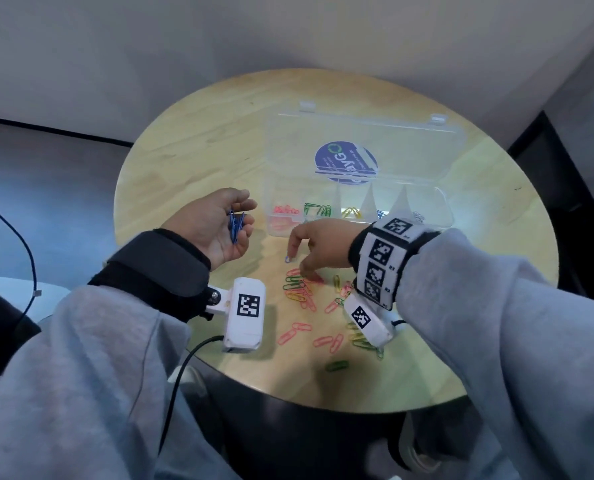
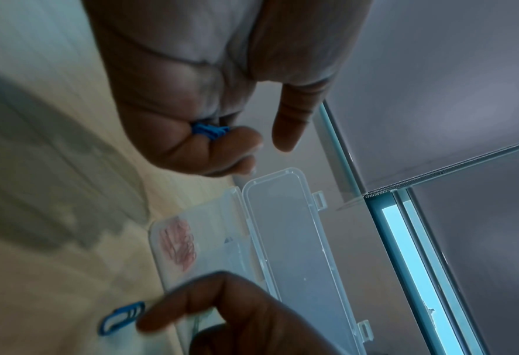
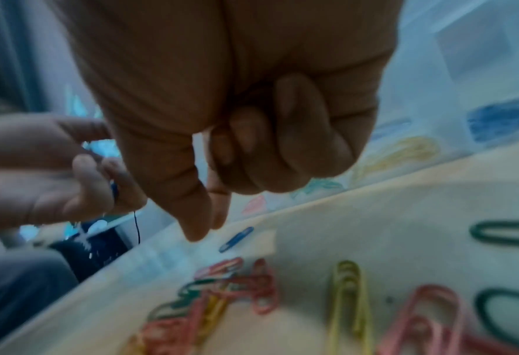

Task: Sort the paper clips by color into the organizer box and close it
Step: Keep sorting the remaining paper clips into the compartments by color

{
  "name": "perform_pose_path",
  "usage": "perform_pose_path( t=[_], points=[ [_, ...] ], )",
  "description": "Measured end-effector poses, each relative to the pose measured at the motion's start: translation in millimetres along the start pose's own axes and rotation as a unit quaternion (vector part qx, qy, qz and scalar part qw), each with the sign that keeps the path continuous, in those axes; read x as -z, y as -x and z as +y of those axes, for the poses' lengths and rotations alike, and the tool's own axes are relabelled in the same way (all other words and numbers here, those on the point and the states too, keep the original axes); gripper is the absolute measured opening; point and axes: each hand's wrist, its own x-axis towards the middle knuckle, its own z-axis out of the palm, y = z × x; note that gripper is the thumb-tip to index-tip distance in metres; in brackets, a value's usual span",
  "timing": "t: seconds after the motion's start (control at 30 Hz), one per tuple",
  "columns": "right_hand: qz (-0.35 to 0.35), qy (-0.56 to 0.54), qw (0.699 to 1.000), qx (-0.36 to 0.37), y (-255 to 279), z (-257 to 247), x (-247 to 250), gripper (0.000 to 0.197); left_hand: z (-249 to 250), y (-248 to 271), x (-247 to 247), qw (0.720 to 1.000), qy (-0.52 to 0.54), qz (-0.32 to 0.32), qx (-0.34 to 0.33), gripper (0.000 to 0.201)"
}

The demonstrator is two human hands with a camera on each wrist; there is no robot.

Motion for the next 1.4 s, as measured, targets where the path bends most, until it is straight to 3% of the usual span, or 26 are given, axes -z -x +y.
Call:
perform_pose_path(
  t=[0.07, 0.13, 0.33, 0.47, 0.6, 0.73, 0.9, 1.13, 1.3, 1.4],
  points=[
    [-0.001, 0.057, 0.998, 0.003, -6.8, -4.1, -2.5, 0.048, 0.7, -0.9, -1.0, 1.000, -0.006, 0.002, -0.003, 0.020],
    [-0.008, 0.110, 0.994, 0.005, -10.9, -6.8, -3.8, 0.053, 0.3, -1.2, -2.9, 1.000, -0.014, 0.002, -0.005, 0.021],
    [0.001, 0.189, 0.982, 0.002, -6.8, 0.4, -3.8, 0.011, -0.3, -1.4, -10.9, 1.000, -0.028, -0.003, -0.005, 0.022],
    [-0.027, 0.122, 0.992, -0.003, -1.6, 8.2, -3.7, 0.006, -1.7, -1.7, -13.1, 1.000, -0.027, -0.011, -0.001, 0.021],
    [-0.002, -0.096, 0.995, -0.032, 22.4, 27.6, 9.9, 0.022, -6.9, 0.4, -24.3, 0.999, -0.027, -0.032, 0.008, 0.020],
    [0.019, -0.363, 0.929, -0.072, 50.1, 61.8, 8.7, 0.027, -12.6, 3.0, -42.6, 0.996, -0.026, -0.077, 0.021, 0.023],
    [0.063, -0.546, 0.830, -0.089, 75.6, 94.8, -2.0, 0.030, -19.6, 7.5, -69.9, 0.992, -0.021, -0.119, 0.030, 0.033],
    [0.081, -0.694, 0.712, -0.064, 88.1, 112.8, 6.1, 0.030, -13.7, 15.9, -101.8, 0.992, 0.009, -0.119, 0.028, 0.035],
    [0.076, -0.805, 0.587, -0.046, 89.5, 123.2, 24.5, 0.028, -1.1, 13.9, -119.6, 0.992, 0.008, -0.123, 0.013, 0.041],
    [0.063, -0.821, 0.567, -0.030, 83.0, 126.7, 38.7, 0.029, 6.2, 6.7, -132.9, 0.992, -0.015, -0.122, -0.001, 0.045]
  ],
)
